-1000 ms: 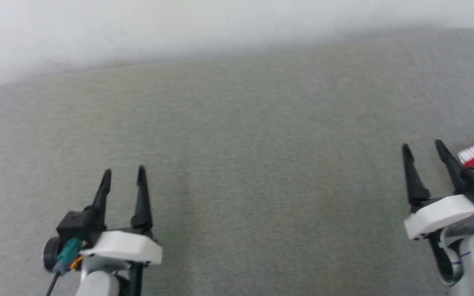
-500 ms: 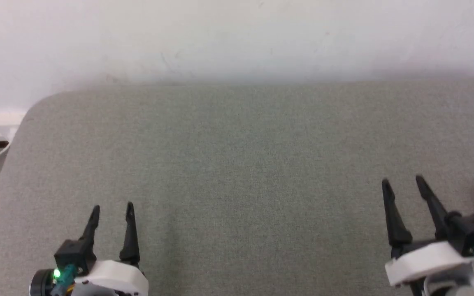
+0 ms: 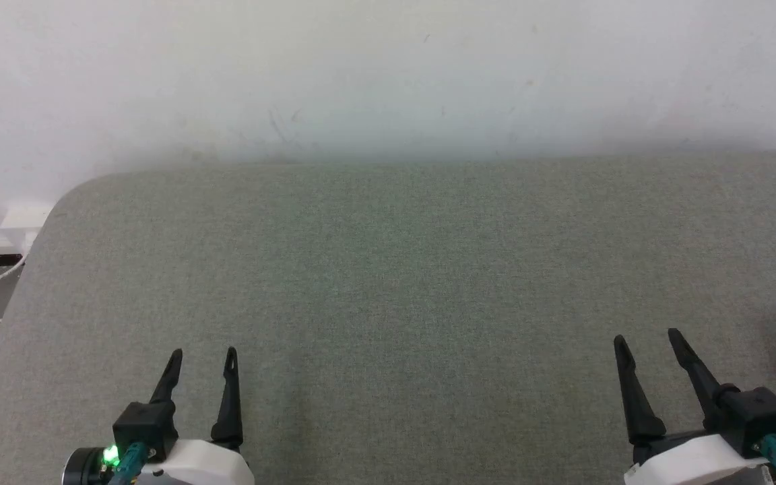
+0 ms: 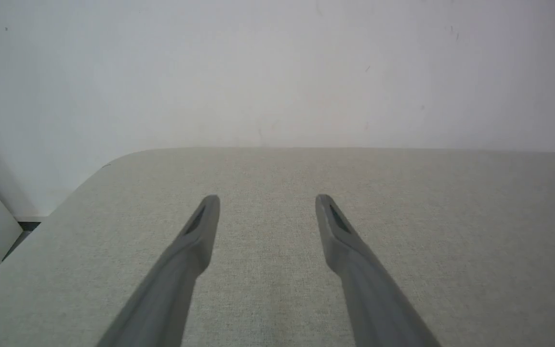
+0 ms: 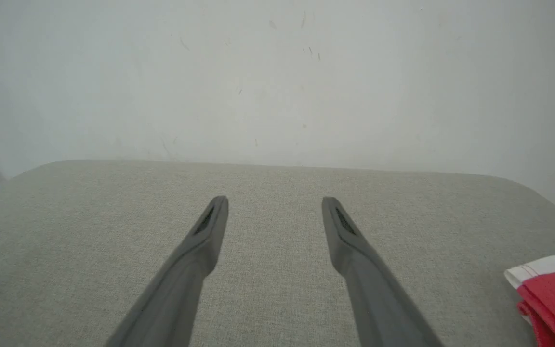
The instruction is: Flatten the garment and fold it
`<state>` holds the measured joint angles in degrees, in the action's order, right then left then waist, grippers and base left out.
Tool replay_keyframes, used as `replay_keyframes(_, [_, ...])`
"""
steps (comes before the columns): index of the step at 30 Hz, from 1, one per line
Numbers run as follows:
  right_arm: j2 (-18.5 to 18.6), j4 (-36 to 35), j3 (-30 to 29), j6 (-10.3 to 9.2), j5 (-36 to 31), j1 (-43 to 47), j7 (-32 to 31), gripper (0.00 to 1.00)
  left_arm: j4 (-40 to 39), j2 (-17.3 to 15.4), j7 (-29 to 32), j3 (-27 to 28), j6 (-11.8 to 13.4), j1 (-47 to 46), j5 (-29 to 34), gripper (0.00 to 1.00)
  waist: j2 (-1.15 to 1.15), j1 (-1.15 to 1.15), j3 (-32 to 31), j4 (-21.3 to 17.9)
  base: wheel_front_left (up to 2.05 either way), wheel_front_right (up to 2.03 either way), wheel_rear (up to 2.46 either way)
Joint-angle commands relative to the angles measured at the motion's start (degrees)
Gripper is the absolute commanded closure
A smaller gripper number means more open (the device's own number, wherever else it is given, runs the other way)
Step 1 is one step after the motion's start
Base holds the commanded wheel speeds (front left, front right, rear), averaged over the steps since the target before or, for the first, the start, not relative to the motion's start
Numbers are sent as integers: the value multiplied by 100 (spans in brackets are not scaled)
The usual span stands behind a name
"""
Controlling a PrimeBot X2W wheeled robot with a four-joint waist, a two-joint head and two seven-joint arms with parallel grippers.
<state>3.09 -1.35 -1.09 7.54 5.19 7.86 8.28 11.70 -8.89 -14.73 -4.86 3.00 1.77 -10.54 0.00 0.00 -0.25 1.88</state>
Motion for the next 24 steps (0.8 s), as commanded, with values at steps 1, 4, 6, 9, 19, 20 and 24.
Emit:
replay_keyframes(1, [-20, -11, 25, -5, 21, 70, 36, 0, 3, -46, -27, 3, -39, -80, 37, 0, 0, 0, -23, -10, 0, 0, 0])
replay_keyframes(4, [-21, -4, 46, -5, 52, 92, 42, 0, 23, -70, -27, -3, -47, -66, 37, 0, 0, 0, -37, -22, 0, 0, 0])
replay_keyframes(6, [2, 2, 36, 0, 40, 48, -4, 100, 10, -34, 8, -2, -7, -1, 11, 100, 0, 0, -38, -21, 0, 0, 0])
replay_keyframes(9, [3, 4, 36, 0, 31, 34, -18, 100, -8, -23, 32, 6, -11, -2, 28, 100, 0, 0, -37, -24, 0, 0, 0])
replay_keyframes(19, [1, 15, 42, -1, -14, -32, -84, 100, -103, 28, 150, 45, -35, -17, 111, 100, 0, 0, -32, -37, 0, 0, 0])
replay_keyframes(20, [1, 16, 43, -1, -19, -39, -90, 100, -112, 33, 161, 49, -37, -18, 119, 100, 0, 0, -32, -39, 0, 0, 0])
replay_keyframes(24, [0, 20, 45, -1, -36, -66, -116, 100, -150, 53, 208, 64, -47, -24, 153, 100, 0, 0, -30, -44, 0, 0, 0])
